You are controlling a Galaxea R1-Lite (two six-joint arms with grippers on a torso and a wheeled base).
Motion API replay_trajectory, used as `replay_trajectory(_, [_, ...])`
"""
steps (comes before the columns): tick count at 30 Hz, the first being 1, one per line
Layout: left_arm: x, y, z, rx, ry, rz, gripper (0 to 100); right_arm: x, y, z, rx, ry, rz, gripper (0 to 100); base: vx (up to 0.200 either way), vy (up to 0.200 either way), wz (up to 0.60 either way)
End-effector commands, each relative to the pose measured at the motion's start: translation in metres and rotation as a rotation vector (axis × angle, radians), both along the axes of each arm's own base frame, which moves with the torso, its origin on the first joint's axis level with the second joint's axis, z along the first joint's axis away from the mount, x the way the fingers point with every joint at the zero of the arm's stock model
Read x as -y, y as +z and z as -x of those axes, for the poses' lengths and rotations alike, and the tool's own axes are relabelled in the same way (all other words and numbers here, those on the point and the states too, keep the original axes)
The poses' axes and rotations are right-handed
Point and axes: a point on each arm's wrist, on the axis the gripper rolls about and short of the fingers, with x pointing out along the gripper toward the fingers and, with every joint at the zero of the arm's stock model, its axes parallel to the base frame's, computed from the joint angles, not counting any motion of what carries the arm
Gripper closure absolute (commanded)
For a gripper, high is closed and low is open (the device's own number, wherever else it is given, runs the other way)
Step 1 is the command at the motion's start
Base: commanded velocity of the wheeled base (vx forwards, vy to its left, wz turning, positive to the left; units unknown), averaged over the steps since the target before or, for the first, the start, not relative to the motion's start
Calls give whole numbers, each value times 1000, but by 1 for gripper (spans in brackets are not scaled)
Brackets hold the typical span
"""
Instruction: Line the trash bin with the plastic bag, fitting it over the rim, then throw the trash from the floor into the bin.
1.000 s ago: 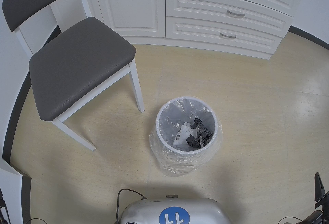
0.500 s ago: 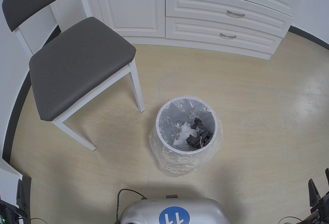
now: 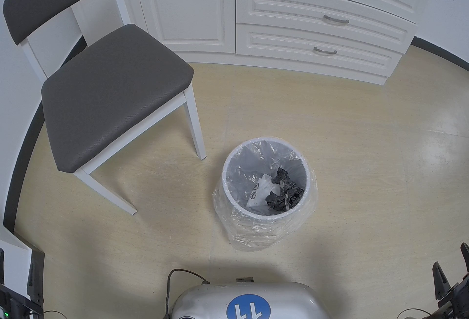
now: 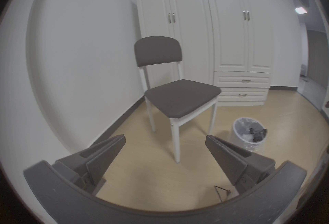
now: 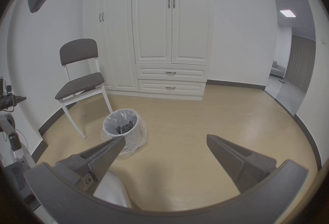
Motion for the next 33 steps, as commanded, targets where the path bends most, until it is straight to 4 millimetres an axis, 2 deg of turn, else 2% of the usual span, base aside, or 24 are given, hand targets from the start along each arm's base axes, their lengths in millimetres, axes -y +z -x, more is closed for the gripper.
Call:
replay_trajectory(1, [2,-5,-1,-2,-77,10,0,0,-6,0,-12,-5,-17,0,0,0,0])
replay_trajectory(10, [5,-6,0,-39,-238,65,0,0,-6,0,-10,-8,-40,0,0,0,0])
replay_trajectory(20, [5,-7,0,-40,-233,65,0,0,-6,0,-12,-9,-28,0,0,0,0])
replay_trajectory(25, [5,-7,0,-49,-231,-11,0,0,-6,0,-12,-8,-26,0,0,0,0])
replay_trajectory(33, [4,-9,-1,-38,-170,91,0,0,-6,0,-12,-9,-31,0,0,0,0])
